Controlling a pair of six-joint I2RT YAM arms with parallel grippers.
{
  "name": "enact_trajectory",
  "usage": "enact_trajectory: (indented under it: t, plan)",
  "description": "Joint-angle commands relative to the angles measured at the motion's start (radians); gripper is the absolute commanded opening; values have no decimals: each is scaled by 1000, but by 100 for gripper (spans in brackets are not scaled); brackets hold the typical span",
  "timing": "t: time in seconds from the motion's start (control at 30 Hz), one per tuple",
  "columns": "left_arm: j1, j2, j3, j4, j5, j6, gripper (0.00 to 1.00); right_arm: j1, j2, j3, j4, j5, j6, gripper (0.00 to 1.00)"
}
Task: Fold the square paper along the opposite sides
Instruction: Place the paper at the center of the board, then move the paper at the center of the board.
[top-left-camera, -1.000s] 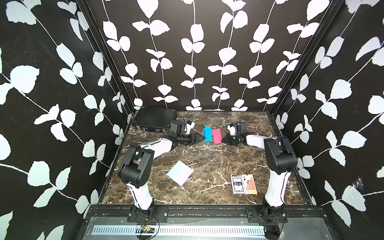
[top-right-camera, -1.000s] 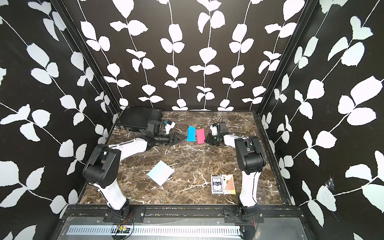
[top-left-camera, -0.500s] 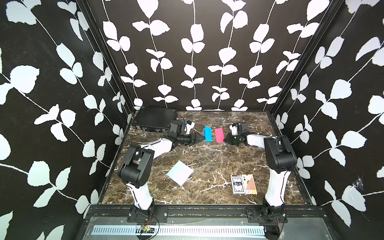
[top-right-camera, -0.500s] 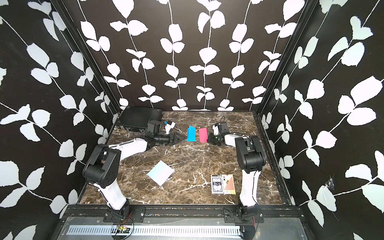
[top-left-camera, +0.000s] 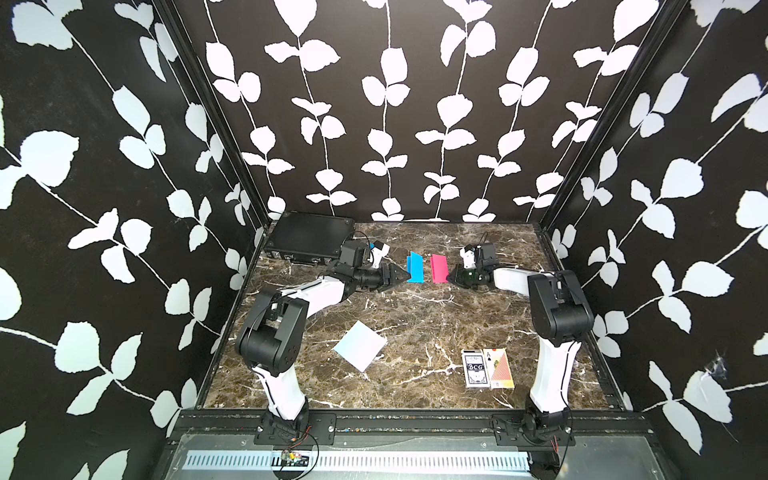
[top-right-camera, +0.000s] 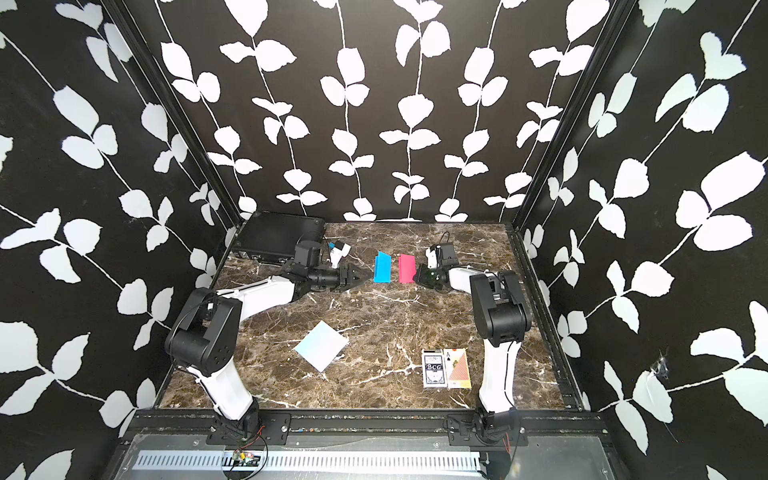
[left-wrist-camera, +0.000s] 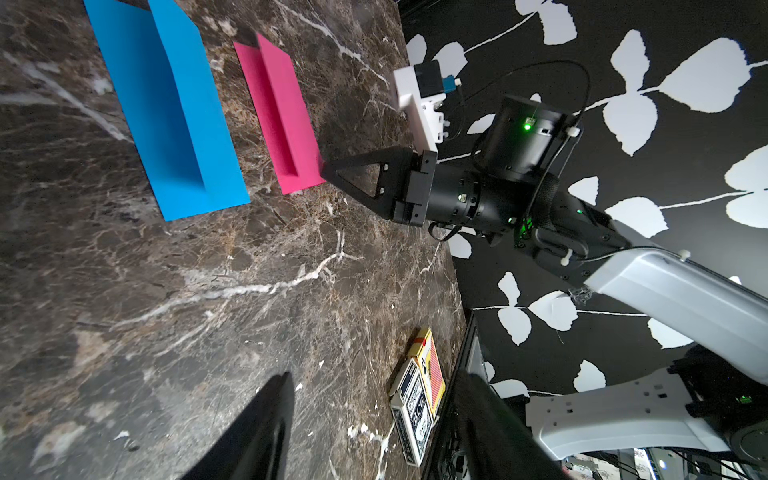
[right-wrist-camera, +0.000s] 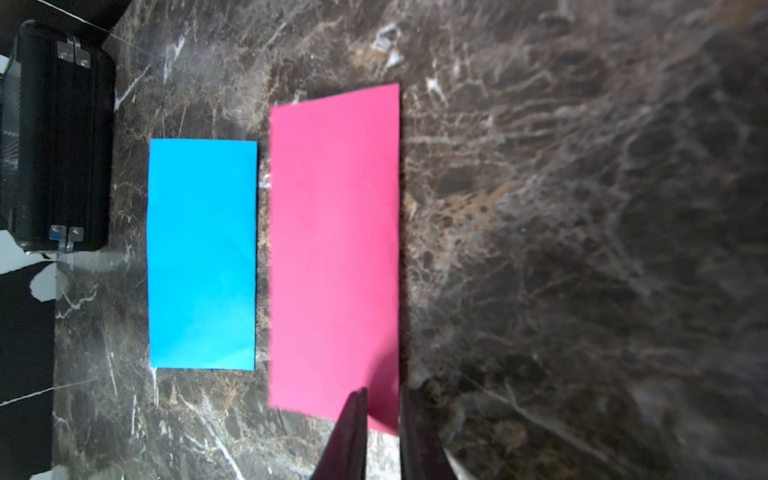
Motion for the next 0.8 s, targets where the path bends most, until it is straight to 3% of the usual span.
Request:
enact_trajectory:
  t: [0.0,0.23,0.4,0.5,0.57,0.67,0.77]
  plan:
    - [6,-40,-9,27,5,4,63,-4,-17,30,-46,42,-20,22]
    - [12,-47,-8,24,-1,7,63,-3,-70,14,-83,59,-40,30]
    - [13,-89,-8,-51,-58,33,61,48,-250,-98,-69,106,-57,34]
    - [26,-152,-35,-203,-179,77,59,182,-412,-234,-32,241,-118,39]
    - [51,-215,-101,-276,-278,85,58,333,-487,-299,-12,353,-175,41]
    - [103,-331,-214,-362,-386,83,58,554,-459,-296,21,451,-265,42]
    - [151,-470,-323,-440,-503,75,57,729,-319,-174,17,494,-374,47]
